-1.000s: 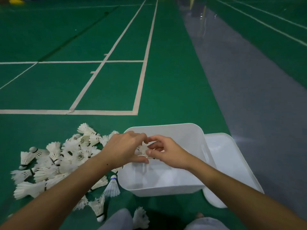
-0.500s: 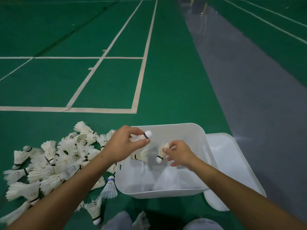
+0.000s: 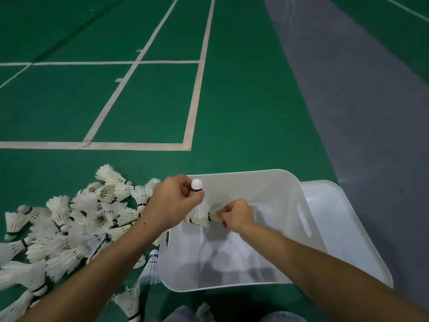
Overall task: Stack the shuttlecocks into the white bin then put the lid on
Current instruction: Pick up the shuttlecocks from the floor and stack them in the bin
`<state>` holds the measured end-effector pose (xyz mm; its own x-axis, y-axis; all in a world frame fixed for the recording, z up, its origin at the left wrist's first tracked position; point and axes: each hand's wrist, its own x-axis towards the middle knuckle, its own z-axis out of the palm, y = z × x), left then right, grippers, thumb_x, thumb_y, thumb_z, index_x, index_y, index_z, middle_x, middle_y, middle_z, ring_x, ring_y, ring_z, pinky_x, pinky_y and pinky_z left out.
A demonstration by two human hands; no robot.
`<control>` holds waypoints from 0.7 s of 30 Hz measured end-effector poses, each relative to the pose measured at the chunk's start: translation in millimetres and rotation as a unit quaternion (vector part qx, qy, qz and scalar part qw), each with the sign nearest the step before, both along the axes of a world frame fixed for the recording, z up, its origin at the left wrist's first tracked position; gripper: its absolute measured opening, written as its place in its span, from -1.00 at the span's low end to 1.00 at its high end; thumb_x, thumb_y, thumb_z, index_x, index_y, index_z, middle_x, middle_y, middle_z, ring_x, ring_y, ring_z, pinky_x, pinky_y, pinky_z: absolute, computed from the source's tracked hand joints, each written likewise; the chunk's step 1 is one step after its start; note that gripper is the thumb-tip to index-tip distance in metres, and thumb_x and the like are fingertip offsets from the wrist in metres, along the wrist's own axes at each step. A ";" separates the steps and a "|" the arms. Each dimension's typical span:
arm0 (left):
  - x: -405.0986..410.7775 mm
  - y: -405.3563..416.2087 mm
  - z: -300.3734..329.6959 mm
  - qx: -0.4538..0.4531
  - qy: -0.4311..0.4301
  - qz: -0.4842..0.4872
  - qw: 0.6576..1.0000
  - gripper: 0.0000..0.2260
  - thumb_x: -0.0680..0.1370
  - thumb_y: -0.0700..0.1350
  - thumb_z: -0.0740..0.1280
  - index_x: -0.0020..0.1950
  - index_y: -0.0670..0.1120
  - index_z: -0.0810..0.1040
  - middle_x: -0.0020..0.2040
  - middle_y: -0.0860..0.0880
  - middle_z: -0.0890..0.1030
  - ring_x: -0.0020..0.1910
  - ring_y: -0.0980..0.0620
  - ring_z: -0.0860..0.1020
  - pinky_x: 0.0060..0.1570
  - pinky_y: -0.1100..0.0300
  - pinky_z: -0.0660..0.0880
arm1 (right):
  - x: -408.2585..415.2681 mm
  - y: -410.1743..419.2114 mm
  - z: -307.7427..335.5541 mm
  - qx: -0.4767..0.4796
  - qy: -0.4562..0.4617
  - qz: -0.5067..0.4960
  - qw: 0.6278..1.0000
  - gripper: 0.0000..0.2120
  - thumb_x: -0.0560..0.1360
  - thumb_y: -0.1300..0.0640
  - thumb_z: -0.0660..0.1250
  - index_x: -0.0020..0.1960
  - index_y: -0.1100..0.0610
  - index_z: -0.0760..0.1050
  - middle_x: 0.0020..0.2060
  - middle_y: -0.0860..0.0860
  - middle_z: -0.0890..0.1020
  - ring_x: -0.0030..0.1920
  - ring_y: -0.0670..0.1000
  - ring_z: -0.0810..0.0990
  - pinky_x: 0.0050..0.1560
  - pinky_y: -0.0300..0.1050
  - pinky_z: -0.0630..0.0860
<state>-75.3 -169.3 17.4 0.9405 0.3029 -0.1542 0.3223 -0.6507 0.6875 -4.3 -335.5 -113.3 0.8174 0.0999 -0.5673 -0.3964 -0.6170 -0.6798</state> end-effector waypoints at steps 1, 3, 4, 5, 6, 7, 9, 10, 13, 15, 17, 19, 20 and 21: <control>1.0 0.3 -1.8 0.007 0.007 -0.005 1.000 -0.84 0.53 0.04 0.50 0.01 -0.01 0.64 -0.18 0.00 0.73 -0.12 -0.02 0.68 -0.09 0.00 0.62 | -0.9 3.0 -1.8 0.004 0.007 -0.003 1.000 -0.79 0.45 0.10 0.56 -0.31 0.13 0.63 -0.30 0.11 0.73 -0.23 0.14 0.72 -0.04 0.03 0.70; 2.2 1.1 -6.1 0.016 0.032 -0.025 0.999 -0.85 0.56 0.02 0.47 0.01 0.00 0.56 -0.25 -0.02 0.72 -0.22 0.00 0.62 -0.24 0.11 0.51 | -3.9 9.3 -5.7 0.009 0.024 -0.013 1.000 -0.82 0.42 0.13 0.56 -0.29 0.17 0.65 -0.27 0.13 0.75 -0.18 0.18 0.76 -0.03 0.07 0.72; 1.9 0.8 -8.6 0.020 0.048 -0.040 0.998 -0.84 0.57 0.01 0.46 0.01 0.01 0.52 -0.28 -0.04 0.70 -0.29 0.02 0.57 -0.31 0.14 0.43 | -5.2 12.2 -8.4 0.014 0.033 -0.024 0.999 -0.85 0.41 0.15 0.56 -0.27 0.20 0.66 -0.27 0.14 0.76 -0.17 0.18 0.77 -0.04 0.10 0.72; 1.0 0.4 -10.9 0.024 0.065 -0.057 0.996 -0.84 0.58 0.01 0.45 0.02 0.01 0.49 -0.28 -0.04 0.69 -0.32 0.04 0.53 -0.35 0.16 0.37 | -6.0 14.8 -11.4 0.022 0.043 -0.036 0.998 -0.88 0.40 0.18 0.56 -0.26 0.20 0.67 -0.26 0.14 0.76 -0.17 0.19 0.77 -0.05 0.12 0.73; -0.5 0.2 -13.3 0.029 0.081 -0.072 0.994 -0.83 0.59 0.01 0.44 0.03 0.01 0.49 -0.26 -0.02 0.68 -0.32 0.07 0.53 -0.37 0.21 0.35 | -6.3 17.4 -13.6 0.032 0.052 -0.048 0.997 -0.91 0.39 0.21 0.56 -0.24 0.21 0.68 -0.25 0.14 0.76 -0.16 0.19 0.77 -0.07 0.13 0.74; -1.8 0.0 -15.5 0.034 0.094 -0.087 0.991 -0.83 0.58 0.02 0.44 0.05 0.02 0.49 -0.23 0.01 0.68 -0.30 0.10 0.54 -0.37 0.26 0.35 | -6.1 19.4 -15.4 0.044 0.058 -0.058 0.996 -0.93 0.39 0.24 0.56 -0.21 0.21 0.69 -0.22 0.15 0.76 -0.13 0.19 0.77 -0.10 0.11 0.74; -3.6 -1.1 -18.8 0.036 0.102 -0.112 0.988 -0.83 0.56 0.02 0.47 0.07 0.03 0.54 -0.16 0.04 0.69 -0.22 0.11 0.59 -0.31 0.28 0.43 | -4.8 21.5 -14.2 0.069 0.075 -0.074 0.992 -0.93 0.42 0.30 0.55 -0.12 0.25 0.68 -0.14 0.17 0.75 -0.08 0.20 0.77 -0.15 0.04 0.75; -3.9 -2.1 -19.9 0.038 0.101 -0.122 0.987 -0.83 0.55 0.03 0.49 0.07 0.05 0.57 -0.12 0.05 0.68 -0.16 0.09 0.61 -0.25 0.25 0.47 | -3.2 21.8 -13.3 0.082 0.085 -0.080 0.990 -0.92 0.43 0.33 0.55 -0.09 0.26 0.68 -0.11 0.19 0.75 -0.08 0.19 0.76 -0.15 0.03 0.75; -5.6 -6.8 -20.8 0.062 0.093 -0.144 0.983 -0.83 0.54 0.03 0.49 0.08 0.05 0.61 -0.10 0.02 0.63 -0.14 0.10 0.57 -0.22 0.22 0.46 | 0.4 18.2 -10.5 0.114 0.120 -0.070 0.984 -0.93 0.46 0.35 0.52 -0.08 0.25 0.68 -0.18 0.18 0.72 -0.22 0.13 0.67 -0.07 0.06 0.74; -8.0 -9.5 -22.2 0.058 0.099 -0.145 0.983 -0.84 0.54 0.03 0.49 0.06 0.04 0.59 -0.19 0.03 0.65 -0.24 0.14 0.57 -0.26 0.22 0.49 | 1.3 12.6 -7.2 0.118 0.132 -0.051 0.983 -0.92 0.46 0.35 0.51 -0.08 0.22 0.68 -0.23 0.15 0.69 -0.25 0.12 0.63 -0.13 0.00 0.70; -10.9 -10.8 -25.0 0.047 0.111 -0.138 0.983 -0.83 0.52 0.04 0.50 -0.02 0.05 0.55 -0.26 0.02 0.67 -0.29 0.10 0.63 -0.22 0.07 0.62 | 2.8 5.5 0.7 0.107 0.130 -0.024 0.985 -0.92 0.46 0.34 0.51 -0.05 0.25 0.69 -0.22 0.14 0.70 -0.23 0.10 0.64 -0.15 -0.04 0.66; -14.0 -11.3 -27.4 0.050 0.118 -0.125 0.984 -0.82 0.49 0.04 0.51 -0.09 0.06 0.53 -0.30 0.02 0.68 -0.30 0.06 0.66 -0.20 -0.04 0.65 | 3.1 -2.8 13.1 0.103 0.123 -0.009 0.987 -0.96 0.49 0.33 0.49 -0.09 0.26 0.65 -0.20 0.15 0.68 -0.22 0.09 0.64 -0.20 -0.05 0.65; -15.2 -11.7 -28.1 0.052 0.116 -0.117 0.985 -0.82 0.48 0.03 0.51 -0.10 0.06 0.53 -0.29 0.02 0.69 -0.29 0.05 0.66 -0.20 -0.06 0.66 | 2.9 -7.6 19.5 0.100 0.116 -0.018 0.988 -0.93 0.51 0.31 0.48 -0.12 0.22 0.60 -0.19 0.15 0.67 -0.21 0.09 0.63 -0.22 -0.07 0.64; -16.0 -12.2 -28.7 0.053 0.111 -0.108 0.987 -0.82 0.47 0.01 0.52 -0.11 0.05 0.53 -0.27 0.02 0.68 -0.27 0.05 0.66 -0.19 -0.07 0.66 | 2.3 -12.9 25.7 0.094 0.107 -0.026 0.989 -0.91 0.54 0.25 0.47 -0.12 0.19 0.58 -0.18 0.15 0.66 -0.21 0.08 0.62 -0.22 -0.08 0.63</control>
